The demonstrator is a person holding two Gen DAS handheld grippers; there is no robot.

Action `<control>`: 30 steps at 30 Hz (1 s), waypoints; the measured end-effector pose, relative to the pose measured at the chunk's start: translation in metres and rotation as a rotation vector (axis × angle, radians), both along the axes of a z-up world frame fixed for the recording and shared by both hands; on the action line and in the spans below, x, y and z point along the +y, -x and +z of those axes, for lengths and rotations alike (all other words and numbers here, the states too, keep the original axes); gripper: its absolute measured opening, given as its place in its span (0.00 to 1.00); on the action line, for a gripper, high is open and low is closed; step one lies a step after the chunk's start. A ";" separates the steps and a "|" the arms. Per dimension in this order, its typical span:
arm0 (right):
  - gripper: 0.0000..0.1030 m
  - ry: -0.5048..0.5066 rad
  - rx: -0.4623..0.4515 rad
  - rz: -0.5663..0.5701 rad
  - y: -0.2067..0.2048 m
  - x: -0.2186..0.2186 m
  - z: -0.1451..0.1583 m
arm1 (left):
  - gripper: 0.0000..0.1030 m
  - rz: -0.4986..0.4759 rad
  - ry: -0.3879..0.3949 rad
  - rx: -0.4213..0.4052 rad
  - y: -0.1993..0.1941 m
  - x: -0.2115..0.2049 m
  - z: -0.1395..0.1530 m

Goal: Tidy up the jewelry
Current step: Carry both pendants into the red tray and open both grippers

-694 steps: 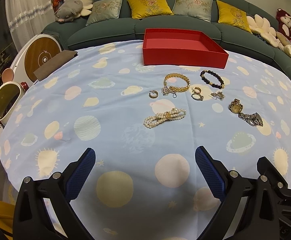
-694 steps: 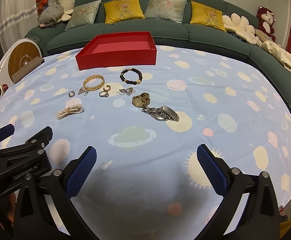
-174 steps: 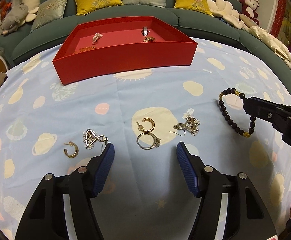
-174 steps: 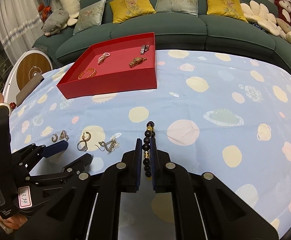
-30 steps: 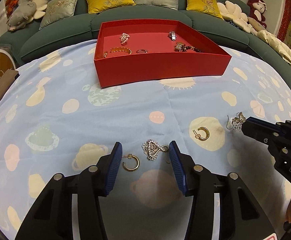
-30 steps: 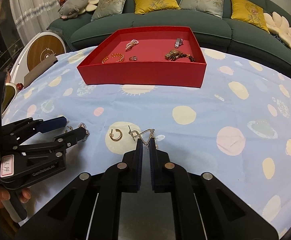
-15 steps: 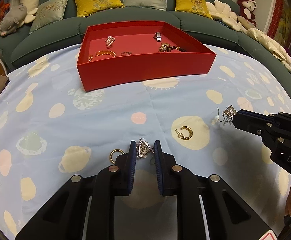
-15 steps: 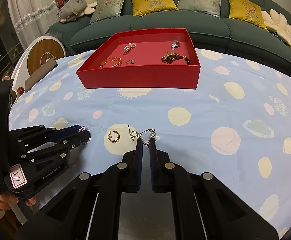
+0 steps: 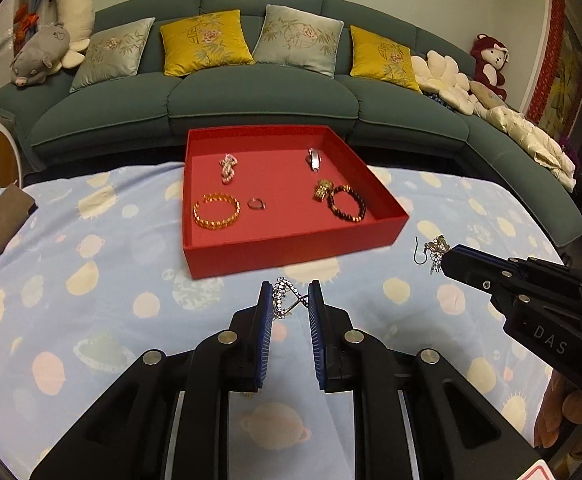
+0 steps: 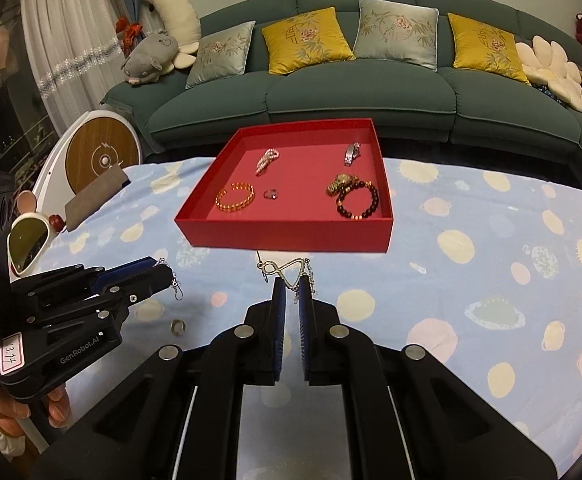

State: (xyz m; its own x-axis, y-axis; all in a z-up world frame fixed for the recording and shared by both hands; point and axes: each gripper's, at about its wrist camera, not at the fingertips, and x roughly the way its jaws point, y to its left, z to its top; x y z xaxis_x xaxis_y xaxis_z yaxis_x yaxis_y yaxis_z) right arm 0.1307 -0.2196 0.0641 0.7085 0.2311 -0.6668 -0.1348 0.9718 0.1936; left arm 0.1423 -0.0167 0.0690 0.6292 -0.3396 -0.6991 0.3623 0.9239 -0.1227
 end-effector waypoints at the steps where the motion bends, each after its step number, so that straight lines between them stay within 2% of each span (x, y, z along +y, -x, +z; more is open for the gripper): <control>1: 0.06 0.004 -0.008 -0.001 -0.005 0.000 0.005 | 0.15 0.002 -0.008 -0.020 -0.006 -0.001 0.008; 5: 0.06 0.015 -0.049 -0.003 -0.038 0.000 0.028 | 0.15 0.052 0.005 -0.058 -0.039 0.003 0.029; 10: 0.06 -0.020 -0.049 0.000 -0.090 0.001 0.038 | 0.15 0.093 -0.010 -0.040 -0.095 -0.002 0.028; 14: 0.06 -0.052 -0.004 0.002 -0.132 0.007 0.024 | 0.15 0.106 -0.029 -0.025 -0.132 -0.013 0.019; 19: 0.06 -0.059 0.070 -0.014 -0.173 0.015 -0.010 | 0.15 0.127 -0.047 0.034 -0.171 -0.023 -0.005; 30: 0.06 -0.039 0.103 -0.056 -0.210 0.017 -0.043 | 0.15 0.163 -0.107 0.071 -0.207 -0.026 -0.047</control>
State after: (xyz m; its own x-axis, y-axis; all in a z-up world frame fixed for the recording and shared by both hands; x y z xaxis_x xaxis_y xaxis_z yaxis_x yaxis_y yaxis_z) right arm 0.3406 -0.2025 0.0208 0.6490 0.2202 -0.7282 -0.0581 0.9688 0.2411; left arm 0.3490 -0.0424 0.0221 0.6178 -0.1587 -0.7701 0.2005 0.9788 -0.0408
